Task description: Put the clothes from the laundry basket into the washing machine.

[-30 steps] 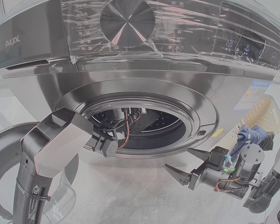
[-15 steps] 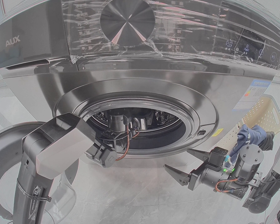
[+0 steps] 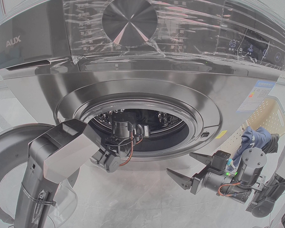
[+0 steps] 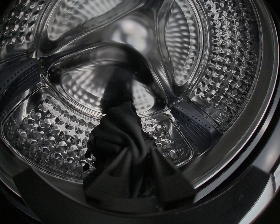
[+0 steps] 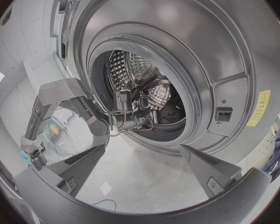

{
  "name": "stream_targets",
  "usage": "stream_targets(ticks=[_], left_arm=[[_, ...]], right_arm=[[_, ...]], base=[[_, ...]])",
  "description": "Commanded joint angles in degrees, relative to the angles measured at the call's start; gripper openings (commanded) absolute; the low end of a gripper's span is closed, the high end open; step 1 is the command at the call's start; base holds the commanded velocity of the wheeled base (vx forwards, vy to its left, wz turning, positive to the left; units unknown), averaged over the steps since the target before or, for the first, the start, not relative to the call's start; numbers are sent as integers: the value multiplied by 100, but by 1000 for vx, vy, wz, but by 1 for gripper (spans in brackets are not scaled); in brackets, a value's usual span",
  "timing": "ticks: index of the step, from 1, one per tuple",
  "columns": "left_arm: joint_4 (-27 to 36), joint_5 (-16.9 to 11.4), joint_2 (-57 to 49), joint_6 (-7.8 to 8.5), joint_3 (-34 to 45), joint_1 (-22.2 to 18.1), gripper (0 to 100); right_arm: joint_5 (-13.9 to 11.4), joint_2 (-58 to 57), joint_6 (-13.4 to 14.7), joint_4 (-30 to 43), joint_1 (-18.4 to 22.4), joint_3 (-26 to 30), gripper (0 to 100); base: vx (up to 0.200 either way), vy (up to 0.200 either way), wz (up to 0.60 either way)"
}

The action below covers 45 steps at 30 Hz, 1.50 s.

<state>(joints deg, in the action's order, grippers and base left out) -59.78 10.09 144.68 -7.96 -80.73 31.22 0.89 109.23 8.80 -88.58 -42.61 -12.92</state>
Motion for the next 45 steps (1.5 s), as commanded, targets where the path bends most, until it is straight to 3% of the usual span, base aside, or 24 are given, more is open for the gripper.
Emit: stream_targets(ticks=[1, 10, 22, 23, 32, 39, 40, 41, 43, 45], left_arm=[[46, 28, 166, -21, -356, -19, 0], [37, 318, 676, -56, -1947, -134, 0], [-33, 379, 728, -30, -2246, -143, 0], [-33, 379, 728, -30, -2246, -143, 100], [-77, 388, 192, -48, -1121, 156, 100], [-745, 300, -1135, 23, 1446, 763, 100], [-745, 300, -1135, 23, 1446, 763, 100], [-1132, 274, -1460, 119, 2175, 903, 100], [-1536, 116, -1882, 234, 2905, 1018, 100], [-1774, 10, -2356, 242, 3704, 1141, 100]], right_arm=[[-1, 20, 8, -2, -2, 0, 100], [-1, 28, 8, -2, -2, -9, 100], [-1, 46, 8, -2, -2, 0, 100], [-1, 46, 16, -2, -2, 0, 100], [-1, 37, 16, -2, -2, 27, 100], [-1, -24, 8, -2, -11, 176, 100], [-1, -24, 8, -2, -11, 176, 100], [-1, -86, 8, -2, -55, 290, 100], [-1, -156, 8, -2, -116, 440, 100], [-1, -332, 8, -2, -222, 598, 100]], base=[[0, 0, 0], [0, 0, 0], [0, 0, 0], [0, 0, 0], [0, 0, 0], [0, 0, 0], [0, 0, 0], [0, 0, 0], [0, 0, 0], [0, 0, 0]])
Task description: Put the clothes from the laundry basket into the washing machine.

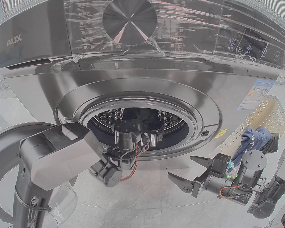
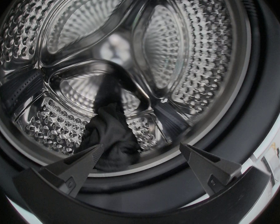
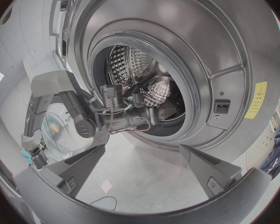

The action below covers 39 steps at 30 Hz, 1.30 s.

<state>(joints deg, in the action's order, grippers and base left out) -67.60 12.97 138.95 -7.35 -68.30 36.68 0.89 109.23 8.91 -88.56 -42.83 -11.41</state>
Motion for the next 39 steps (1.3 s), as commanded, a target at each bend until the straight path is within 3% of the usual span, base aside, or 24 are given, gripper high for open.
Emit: stream_targets(ticks=[1, 3, 4, 5, 10, 13, 23, 27, 32, 36, 38, 39], left_arm=[[-1054, -286, -1959, 181, 2735, 638, 100], [-1107, -295, -2451, 181, 3464, 849, 100], [-1107, -295, -2451, 181, 3464, 849, 100], [-1177, -286, -2891, 190, 4053, 1043, 100], [-1335, -155, -3770, 225, 4976, 1465, 100], [-1326, -128, -4306, 287, 5407, 1517, 100], [-1309, 179, -5545, 313, 6479, 1491, 100], [-1212, 206, -6160, 392, 6830, 1403, 100], [-570, 188, -6855, 419, 6830, 999, 100], [-184, 197, -7391, 436, 6830, 893, 100], [-87, 197, -7496, 427, 6830, 832, 100], [229, 171, -7742, 427, 6830, 718, 100]], right_arm=[[-1, -393, -3, 6, -226, 464, 100], [16, -596, -3, 6, -340, 552, 100], [16, -596, -3, 6, -340, 552, 100], [43, -754, 23, 6, -393, 658, 100], [69, -991, 58, 6, -376, 877, 100], [113, -1633, 58, 67, -138, 1141, 100], [131, -2573, -74, 480, 767, 1141, 100], [122, -3338, -320, 1447, 1154, 1141, 100], [131, -4436, -434, 2774, 1444, 1141, 100], [104, -5157, -680, 3328, 1980, 1141, 100], [104, -5289, -689, 3478, 2041, 1141, 100], [104, -5623, -671, 3926, 2191, 1141, 100]], base=[[0, 0, 0], [0, 0, 0], [0, 0, 0], [0, 0, 0], [0, 0, 0], [0, 0, 0], [-60, 0, 0], [-200, 0, 0], [-200, 0, 0], [-200, 0, 0], [-200, 0, 0], [-200, 0, 0]])
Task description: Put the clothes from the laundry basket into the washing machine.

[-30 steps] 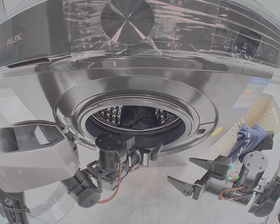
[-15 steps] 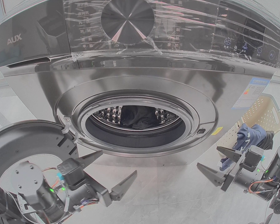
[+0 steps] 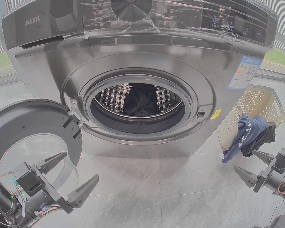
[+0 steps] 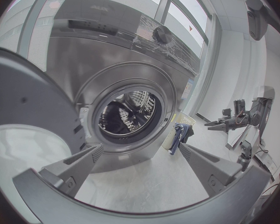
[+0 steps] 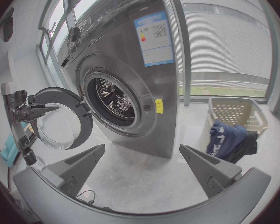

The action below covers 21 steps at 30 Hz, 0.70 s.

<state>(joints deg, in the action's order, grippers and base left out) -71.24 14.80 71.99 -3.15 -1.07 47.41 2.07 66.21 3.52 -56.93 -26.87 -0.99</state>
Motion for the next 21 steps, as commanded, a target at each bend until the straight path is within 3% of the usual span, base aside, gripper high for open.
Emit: stream_targets(ticks=[1, 8, 11, 14, 21], left_arm=[[699, -30, -1134, 24, 107, -382, 100], [2325, -100, -2461, -37, 107, -839, 100], [2976, -232, -3085, -55, 107, -1085, 100], [3538, -469, -3718, -99, 107, -1348, 100], [4751, -926, -4905, -81, 107, -2078, 100]], right_arm=[[-14, -1435, -133, 912, 639, 99, 100], [-75, -3123, -177, 2670, 1430, 90, 100], [-84, -3712, -177, 3144, 1597, 72, 100], [-93, -4125, -185, 3443, 1694, 64, 100], [-93, -4643, -185, 3636, 1905, 81, 100]], base=[[-200, 0, 0], [-200, 0, 0], [0, 0, 0], [0, 0, 0], [-171, 0, 0]])
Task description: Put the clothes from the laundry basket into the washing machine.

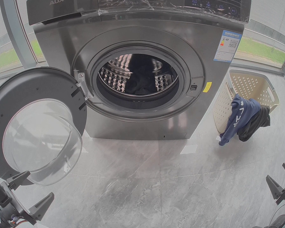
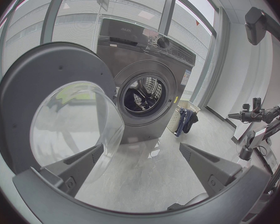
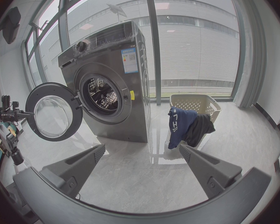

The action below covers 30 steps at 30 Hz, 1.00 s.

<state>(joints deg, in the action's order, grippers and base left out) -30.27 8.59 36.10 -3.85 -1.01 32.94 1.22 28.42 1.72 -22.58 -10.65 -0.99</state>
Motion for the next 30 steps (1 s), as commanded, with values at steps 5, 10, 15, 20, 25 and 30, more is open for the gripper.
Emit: stream_targets(ticks=[5, 10, 15, 20, 25, 30], left_arm=[[1498, -657, -2282, -45, 101, -1237, 100], [2174, -859, -2863, -45, 101, -1668, 100], [2587, -859, -3082, -72, 101, -2055, 100], [2605, -859, -3082, 78, 101, -2696, 100], [2614, -1765, -3487, 280, 101, -3391, 100], [2640, -956, -3504, 227, 101, -3347, 100]], right_arm=[[-16, -1383, -5, 456, 521, 90, 100], [-25, -2015, -5, 1045, 652, 90, 100], [-148, -2842, -5, 2179, 1136, 72, 100], [-78, -2833, -40, 2231, 1118, 99, 100], [-113, -2842, -198, 2240, 1109, 99, 100], [-113, -2842, -207, 2240, 1109, 90, 100]], base=[[0, 0, 0], [0, -80, 0], [0, -200, 0], [0, -80, 0], [0, 0, 0], [0, 0, 0]])
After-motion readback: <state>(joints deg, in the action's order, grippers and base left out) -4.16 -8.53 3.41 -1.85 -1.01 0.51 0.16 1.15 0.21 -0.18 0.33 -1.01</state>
